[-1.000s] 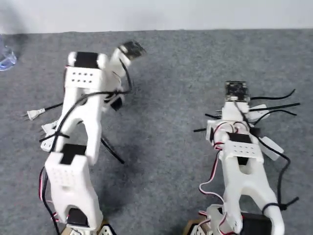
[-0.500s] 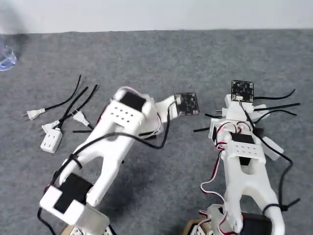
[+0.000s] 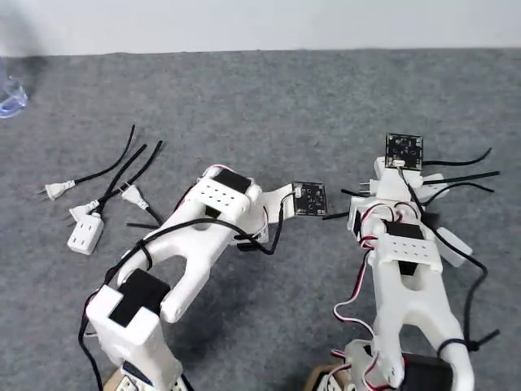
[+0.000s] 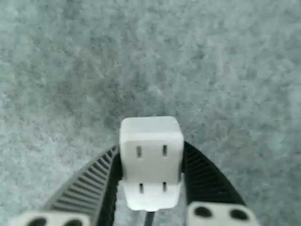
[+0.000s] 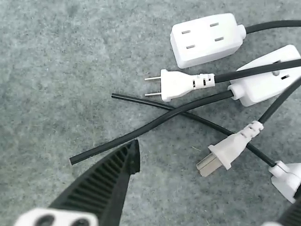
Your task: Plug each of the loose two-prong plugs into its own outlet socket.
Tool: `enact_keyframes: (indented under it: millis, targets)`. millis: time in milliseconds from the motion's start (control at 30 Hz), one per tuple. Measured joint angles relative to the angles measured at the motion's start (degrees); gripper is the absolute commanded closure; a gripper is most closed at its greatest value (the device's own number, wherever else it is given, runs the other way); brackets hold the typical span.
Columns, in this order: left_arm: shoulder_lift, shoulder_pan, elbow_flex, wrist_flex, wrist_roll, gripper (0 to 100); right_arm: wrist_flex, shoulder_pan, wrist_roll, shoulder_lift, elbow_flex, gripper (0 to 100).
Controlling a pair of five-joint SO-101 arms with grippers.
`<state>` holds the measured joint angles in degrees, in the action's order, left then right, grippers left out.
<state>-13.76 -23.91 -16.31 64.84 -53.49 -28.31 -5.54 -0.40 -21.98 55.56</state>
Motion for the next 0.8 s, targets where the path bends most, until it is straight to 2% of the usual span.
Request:
enact_keyframes:
  millis: [433, 533, 667, 800]
  targets:
    - [-0.18, 0.0, 8.18, 7.12, 1.76, 71, 0.0, 0.09, 0.0, 0.0, 0.0, 50.5]
    - [1.93, 0.0, 11.08, 13.36, 7.03, 71, 0.0, 0.09, 0.0, 0.0, 0.0, 50.5]
    - [13.8, 0.09, 13.19, 21.01, 16.09, 71, 0.0, 1.23, 0.0, 0.0, 0.0, 50.5]
    - [29.98, 6.07, 13.27, 24.26, 26.9, 71, 1.32, 2.64, 0.88, 0.18, 1.41, 50.5]
